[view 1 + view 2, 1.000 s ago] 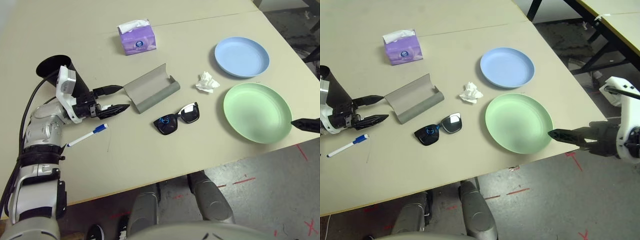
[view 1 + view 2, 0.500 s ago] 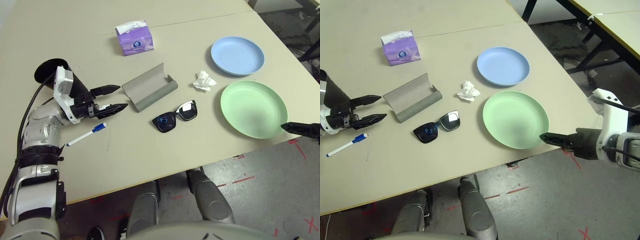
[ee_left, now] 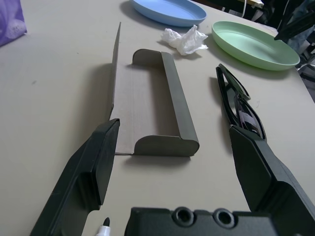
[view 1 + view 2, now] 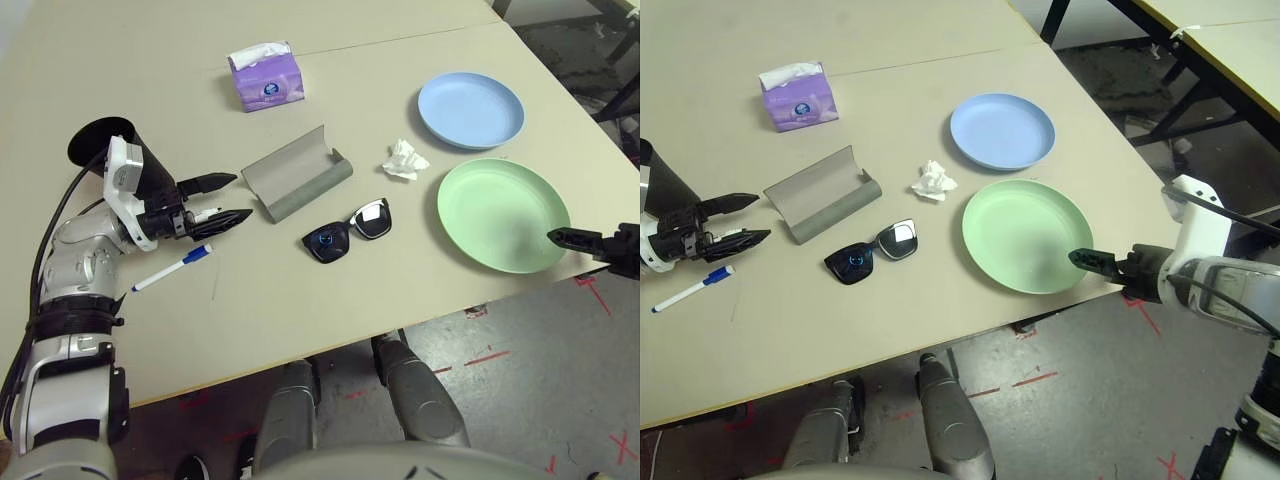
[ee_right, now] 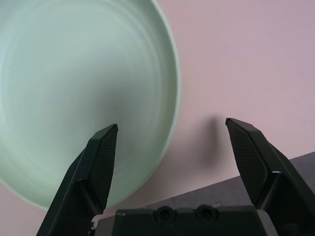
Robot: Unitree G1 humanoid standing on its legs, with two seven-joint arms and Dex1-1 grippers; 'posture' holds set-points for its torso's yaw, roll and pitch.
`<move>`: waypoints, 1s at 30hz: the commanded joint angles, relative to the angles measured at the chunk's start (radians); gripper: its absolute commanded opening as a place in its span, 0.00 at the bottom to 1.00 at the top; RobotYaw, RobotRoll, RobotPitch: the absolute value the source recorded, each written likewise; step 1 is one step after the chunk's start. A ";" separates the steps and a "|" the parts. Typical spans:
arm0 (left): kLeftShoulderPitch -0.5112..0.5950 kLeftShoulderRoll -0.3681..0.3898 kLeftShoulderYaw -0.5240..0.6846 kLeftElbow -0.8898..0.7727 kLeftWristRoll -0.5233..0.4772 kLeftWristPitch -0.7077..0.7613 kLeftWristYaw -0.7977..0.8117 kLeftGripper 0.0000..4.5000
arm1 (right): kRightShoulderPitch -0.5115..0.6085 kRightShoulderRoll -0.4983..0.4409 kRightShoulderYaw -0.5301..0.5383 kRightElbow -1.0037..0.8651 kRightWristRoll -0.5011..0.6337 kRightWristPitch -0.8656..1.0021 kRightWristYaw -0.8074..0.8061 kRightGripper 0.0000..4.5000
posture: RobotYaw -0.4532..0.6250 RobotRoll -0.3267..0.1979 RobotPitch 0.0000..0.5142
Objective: Organize and tidy the items on the table.
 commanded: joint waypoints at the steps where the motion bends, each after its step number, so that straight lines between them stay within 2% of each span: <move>1: 0.024 0.013 0.014 -0.024 -0.004 0.010 0.002 1.00 | -0.002 0.018 -0.008 0.004 -0.044 0.040 0.000 0.99 | 0.15 0.62 0.49; 7: 0.028 0.012 0.019 -0.032 -0.006 0.011 0.010 1.00 | -0.010 0.057 -0.007 0.008 -0.097 0.040 0.012 0.99 | 0.16 0.62 0.48; 13: 0.028 0.014 0.022 -0.034 -0.008 0.007 0.016 1.00 | -0.018 0.067 0.016 0.002 -0.086 0.040 0.038 0.99 | 0.16 0.62 0.48; 16: 0.026 0.014 0.026 -0.035 -0.009 0.002 0.021 1.00 | -0.005 0.066 0.034 -0.003 -0.071 0.040 0.053 0.78 | 0.17 0.62 0.48; 21: 0.017 0.015 0.034 -0.048 -0.015 -0.001 0.034 1.00 | 0.016 0.056 0.047 -0.013 -0.027 0.040 0.068 0.35 | 0.17 0.62 0.47; 25: 0.008 0.014 0.036 -0.051 -0.018 -0.003 0.040 1.00 | 0.015 0.047 0.049 -0.009 -0.008 0.040 0.067 0.05 | 0.17 0.62 0.46; 26: 0.006 0.013 0.036 -0.051 -0.018 -0.003 0.041 1.00 | 0.014 0.044 0.049 -0.007 -0.002 0.040 0.066 0.00 | 0.17 0.62 0.46; 30: 0.004 0.009 0.035 -0.052 -0.018 -0.005 0.043 1.00 | 0.021 0.028 0.055 -0.001 0.026 0.040 0.067 0.00 | 0.17 0.62 0.45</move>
